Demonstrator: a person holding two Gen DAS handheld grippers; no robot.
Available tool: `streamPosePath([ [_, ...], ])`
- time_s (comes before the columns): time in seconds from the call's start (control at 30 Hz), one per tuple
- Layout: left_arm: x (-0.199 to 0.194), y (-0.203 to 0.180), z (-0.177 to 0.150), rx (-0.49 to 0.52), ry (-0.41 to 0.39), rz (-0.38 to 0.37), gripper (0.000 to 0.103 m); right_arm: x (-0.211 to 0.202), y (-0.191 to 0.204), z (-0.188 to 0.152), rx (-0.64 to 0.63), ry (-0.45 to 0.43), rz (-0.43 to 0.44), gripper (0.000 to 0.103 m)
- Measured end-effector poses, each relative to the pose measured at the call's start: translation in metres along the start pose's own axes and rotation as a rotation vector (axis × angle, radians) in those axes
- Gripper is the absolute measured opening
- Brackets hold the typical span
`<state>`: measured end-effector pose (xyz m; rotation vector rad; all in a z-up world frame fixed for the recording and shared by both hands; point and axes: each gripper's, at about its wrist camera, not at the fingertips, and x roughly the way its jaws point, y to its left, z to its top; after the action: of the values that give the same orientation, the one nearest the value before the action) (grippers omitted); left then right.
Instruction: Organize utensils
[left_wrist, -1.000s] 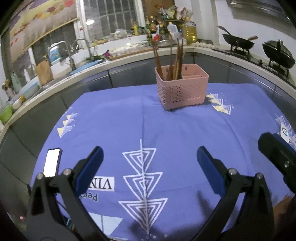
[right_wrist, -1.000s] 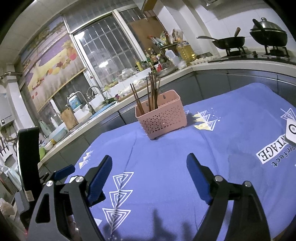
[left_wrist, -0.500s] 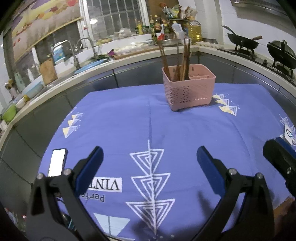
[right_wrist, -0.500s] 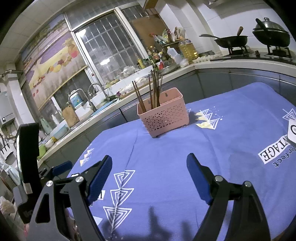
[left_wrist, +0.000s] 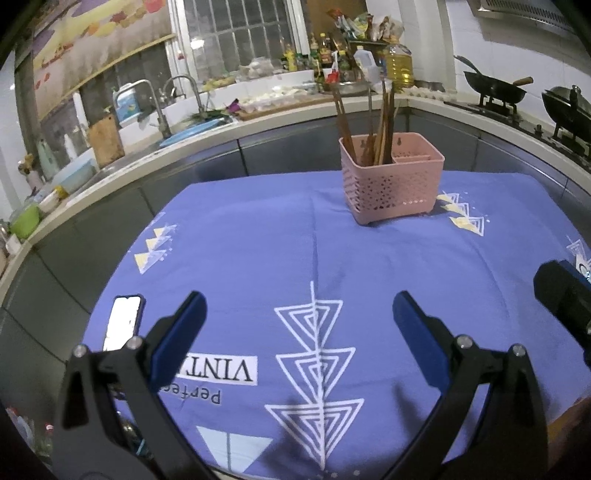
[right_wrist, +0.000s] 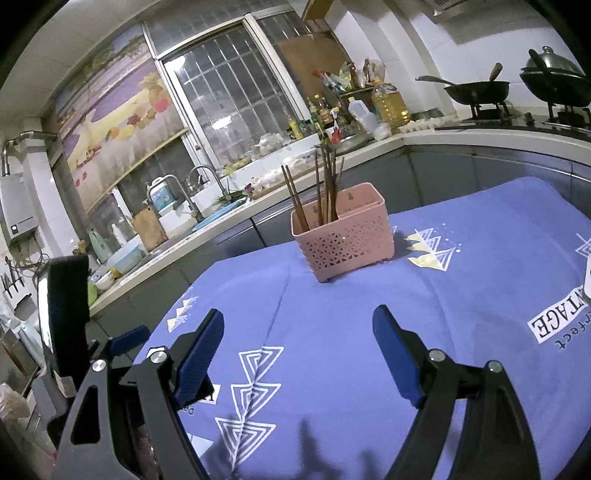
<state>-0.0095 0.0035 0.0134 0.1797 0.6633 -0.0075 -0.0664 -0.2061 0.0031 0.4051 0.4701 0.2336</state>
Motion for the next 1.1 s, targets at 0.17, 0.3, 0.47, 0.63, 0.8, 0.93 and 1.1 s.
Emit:
streamPosePath([
  [0.17,0.0025,-0.0031,0.0002,0.009,0.014,-0.007,0.097,0.0019,-0.0081,-0.0029,0.028,0.014,-0.014,0.082],
  [0.3,0.0044,-0.0032,0.0001,0.007,0.016,0.001,0.097,0.0024,-0.009,-0.0028,0.031,0.016,-0.013,0.082],
  [0.47,0.0048,-0.0046,0.0005,0.019,0.02,0.009,0.097,0.0027,-0.0072,-0.0032,0.015,0.016,-0.005,0.082],
  [0.63,0.0035,-0.008,-0.0009,0.047,0.013,0.02,0.097,0.0031,-0.0075,-0.0049,0.019,0.02,-0.005,0.082],
  [0.8,0.004,-0.0069,-0.0016,0.05,0.015,-0.002,0.097,0.0046,-0.0082,-0.0056,0.021,0.025,-0.005,0.082],
  [0.93,0.0063,-0.0078,-0.0022,0.059,0.024,-0.007,0.097,0.0066,-0.0092,-0.0067,0.023,0.032,-0.003,0.082],
  [1.1,0.007,-0.0089,-0.003,0.066,0.026,-0.003,0.097,0.007,-0.0093,-0.0073,0.022,0.032,-0.004,0.082],
])
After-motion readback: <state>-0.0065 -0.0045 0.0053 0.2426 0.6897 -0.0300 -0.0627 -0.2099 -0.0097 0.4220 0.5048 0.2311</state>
